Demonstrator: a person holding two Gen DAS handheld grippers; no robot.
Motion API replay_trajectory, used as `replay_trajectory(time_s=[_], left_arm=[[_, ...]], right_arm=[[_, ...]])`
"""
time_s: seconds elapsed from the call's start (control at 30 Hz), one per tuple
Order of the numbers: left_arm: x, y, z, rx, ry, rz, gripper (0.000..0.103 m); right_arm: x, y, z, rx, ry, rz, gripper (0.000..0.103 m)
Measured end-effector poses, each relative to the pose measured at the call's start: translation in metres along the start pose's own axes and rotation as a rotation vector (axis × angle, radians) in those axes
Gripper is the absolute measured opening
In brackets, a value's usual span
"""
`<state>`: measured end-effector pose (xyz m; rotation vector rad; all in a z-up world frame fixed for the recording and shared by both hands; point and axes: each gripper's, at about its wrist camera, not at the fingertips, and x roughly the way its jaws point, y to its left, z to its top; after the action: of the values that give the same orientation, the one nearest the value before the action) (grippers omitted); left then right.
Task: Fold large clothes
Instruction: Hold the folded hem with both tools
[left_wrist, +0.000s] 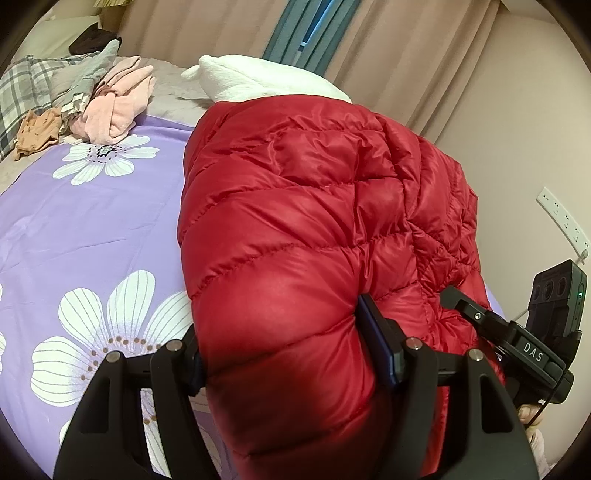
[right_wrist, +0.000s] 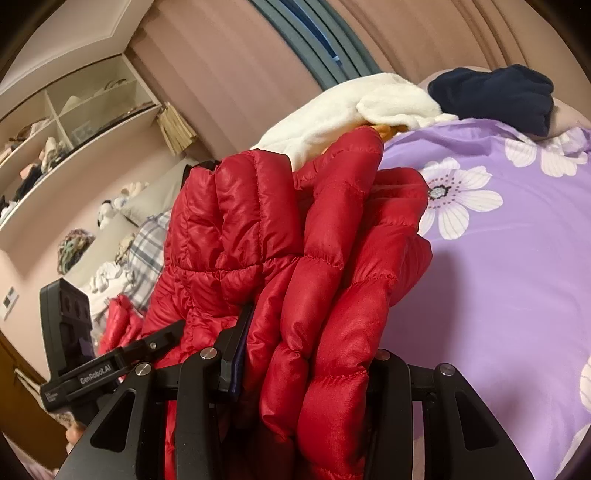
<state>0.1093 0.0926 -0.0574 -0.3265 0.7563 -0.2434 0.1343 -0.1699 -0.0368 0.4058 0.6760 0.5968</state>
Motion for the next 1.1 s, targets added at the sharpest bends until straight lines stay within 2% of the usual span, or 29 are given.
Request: replay_trajectory(time_s=[1.1], left_arm=[[0.026,0.029,0.015,-0.028,0.007,0.022,0.068]], right_arm=[[0.032,0.014,0.003,-0.010,0.028,-0.012,0.043]])
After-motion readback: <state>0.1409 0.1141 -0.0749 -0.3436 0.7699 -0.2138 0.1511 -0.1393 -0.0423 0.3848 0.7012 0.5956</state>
